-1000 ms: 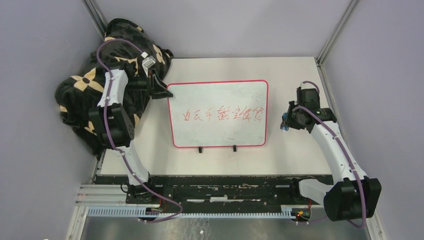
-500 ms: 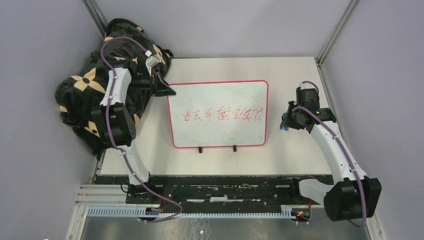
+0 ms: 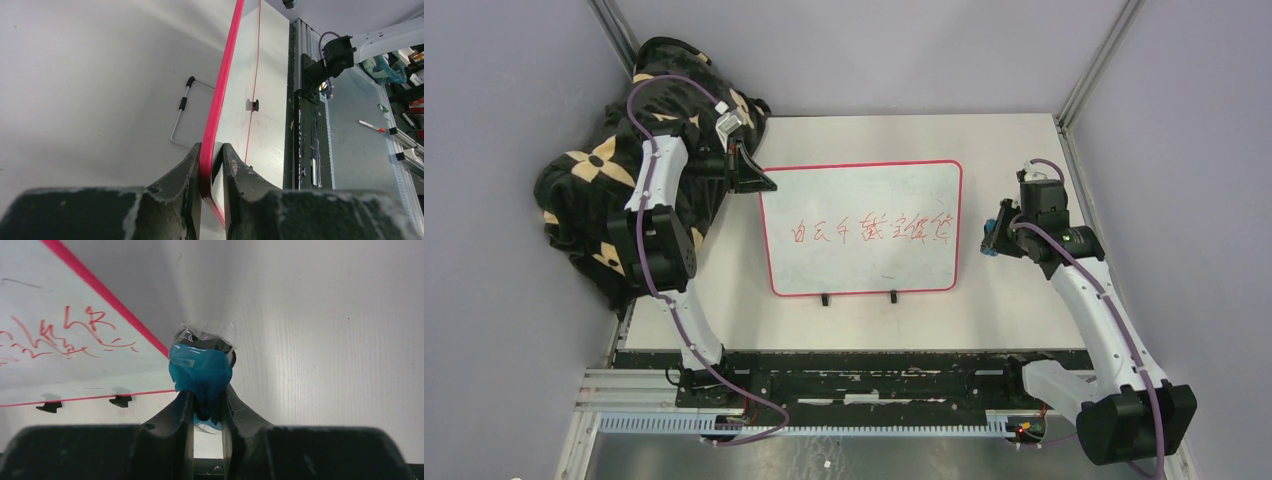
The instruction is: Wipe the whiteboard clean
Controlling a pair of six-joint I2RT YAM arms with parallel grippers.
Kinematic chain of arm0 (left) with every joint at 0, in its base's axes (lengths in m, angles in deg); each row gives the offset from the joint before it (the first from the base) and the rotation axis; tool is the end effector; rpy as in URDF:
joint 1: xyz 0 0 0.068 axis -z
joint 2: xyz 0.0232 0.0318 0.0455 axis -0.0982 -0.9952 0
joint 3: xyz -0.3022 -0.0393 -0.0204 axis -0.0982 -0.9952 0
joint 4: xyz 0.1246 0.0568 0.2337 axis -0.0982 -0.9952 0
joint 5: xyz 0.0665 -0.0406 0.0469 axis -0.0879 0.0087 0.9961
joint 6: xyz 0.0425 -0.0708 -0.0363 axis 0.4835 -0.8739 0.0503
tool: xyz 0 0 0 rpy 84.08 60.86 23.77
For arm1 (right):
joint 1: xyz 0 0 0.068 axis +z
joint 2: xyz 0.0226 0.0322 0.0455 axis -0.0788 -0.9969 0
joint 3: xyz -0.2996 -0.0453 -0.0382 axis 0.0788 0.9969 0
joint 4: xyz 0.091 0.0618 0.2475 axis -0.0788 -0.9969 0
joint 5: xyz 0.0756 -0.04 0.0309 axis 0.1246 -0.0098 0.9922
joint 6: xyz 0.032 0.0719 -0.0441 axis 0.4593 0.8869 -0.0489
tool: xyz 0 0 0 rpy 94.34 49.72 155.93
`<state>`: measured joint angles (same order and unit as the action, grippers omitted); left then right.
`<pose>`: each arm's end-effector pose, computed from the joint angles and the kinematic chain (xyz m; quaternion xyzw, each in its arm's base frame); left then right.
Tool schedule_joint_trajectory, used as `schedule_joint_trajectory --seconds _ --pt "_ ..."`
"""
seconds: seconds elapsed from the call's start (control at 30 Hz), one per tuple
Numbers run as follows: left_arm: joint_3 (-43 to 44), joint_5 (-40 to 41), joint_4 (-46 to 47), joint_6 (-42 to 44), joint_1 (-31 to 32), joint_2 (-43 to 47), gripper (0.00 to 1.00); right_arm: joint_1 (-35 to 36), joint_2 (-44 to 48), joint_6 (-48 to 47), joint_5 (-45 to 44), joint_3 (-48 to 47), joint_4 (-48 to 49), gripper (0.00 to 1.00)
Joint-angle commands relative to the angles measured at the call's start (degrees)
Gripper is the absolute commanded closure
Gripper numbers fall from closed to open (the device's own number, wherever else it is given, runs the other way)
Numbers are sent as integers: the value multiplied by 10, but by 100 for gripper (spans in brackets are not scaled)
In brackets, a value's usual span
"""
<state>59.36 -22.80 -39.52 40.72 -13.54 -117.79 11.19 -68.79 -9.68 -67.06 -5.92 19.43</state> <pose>0.4040 -0.0235 0.3166 0.3605 0.6877 -0.5165 0.3610 0.2336 0.0272 0.2917 0.1413 0.9309 0.0882 0.3252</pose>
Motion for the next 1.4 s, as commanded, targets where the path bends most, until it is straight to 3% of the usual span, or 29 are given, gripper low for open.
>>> schedule_joint_trajectory --seconds 0.0,0.3,0.53,0.8,1.13,1.37 --pt "1 -10 6 28 2 5 97 20 48 -13 13 1 61 99" --pt "-7 3 6 38 2 4 97 103 51 -18 -37 42 216 99" --pt "-19 13 6 47 2 14 97 307 -63 -65 -219 -10 264 99" --pt "-27 22 7 50 2 23 97 428 -193 -90 -311 -78 314 99" --pt "-31 29 6 47 2 30 97 544 -400 -100 -322 -235 366 99" --pt "-35 40 6 42 3 40 97 592 -497 -117 -309 -353 360 99"
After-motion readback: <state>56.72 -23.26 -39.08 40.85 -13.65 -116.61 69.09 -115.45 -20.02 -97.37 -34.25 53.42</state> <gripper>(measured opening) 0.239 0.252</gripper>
